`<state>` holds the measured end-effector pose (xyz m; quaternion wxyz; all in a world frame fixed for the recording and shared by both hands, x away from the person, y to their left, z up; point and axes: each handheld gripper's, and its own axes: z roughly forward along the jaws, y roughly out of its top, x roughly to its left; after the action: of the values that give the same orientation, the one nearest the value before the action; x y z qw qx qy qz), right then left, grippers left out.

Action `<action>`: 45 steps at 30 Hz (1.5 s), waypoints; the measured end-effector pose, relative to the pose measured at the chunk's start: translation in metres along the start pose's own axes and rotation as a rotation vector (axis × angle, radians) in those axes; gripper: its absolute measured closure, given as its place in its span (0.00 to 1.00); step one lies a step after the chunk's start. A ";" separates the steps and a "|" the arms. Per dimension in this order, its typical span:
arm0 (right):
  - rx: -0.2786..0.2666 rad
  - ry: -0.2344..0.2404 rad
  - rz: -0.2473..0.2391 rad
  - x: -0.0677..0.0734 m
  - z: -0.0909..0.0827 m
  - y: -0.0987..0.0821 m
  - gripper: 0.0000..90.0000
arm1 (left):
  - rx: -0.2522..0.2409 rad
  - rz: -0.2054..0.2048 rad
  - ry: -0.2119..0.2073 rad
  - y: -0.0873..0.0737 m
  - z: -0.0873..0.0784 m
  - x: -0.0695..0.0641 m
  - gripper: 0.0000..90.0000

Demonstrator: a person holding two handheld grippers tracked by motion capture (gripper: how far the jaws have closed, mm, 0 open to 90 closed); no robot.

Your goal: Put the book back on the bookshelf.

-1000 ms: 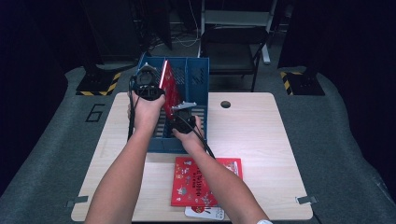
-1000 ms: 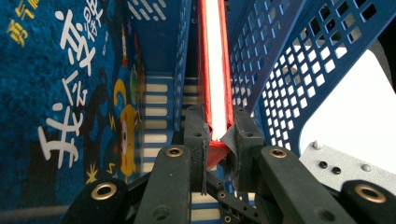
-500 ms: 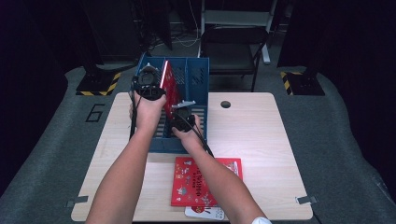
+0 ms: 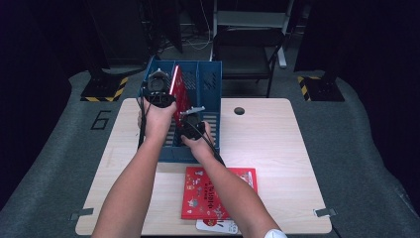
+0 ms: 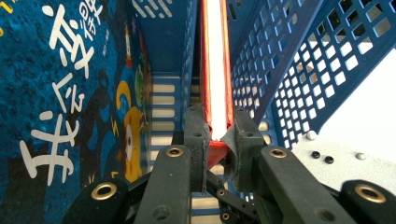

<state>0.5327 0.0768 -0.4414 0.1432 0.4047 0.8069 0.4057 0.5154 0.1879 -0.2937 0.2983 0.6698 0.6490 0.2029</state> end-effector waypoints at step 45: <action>-0.009 0.006 0.053 -0.001 -0.005 0.001 0.62 | -0.053 0.005 -0.072 -0.003 -0.002 0.010 0.61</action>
<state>0.5308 0.0740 -0.4371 0.1320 0.4240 0.7945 0.4142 0.5125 0.1980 -0.2958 0.3386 0.6700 0.6308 0.1967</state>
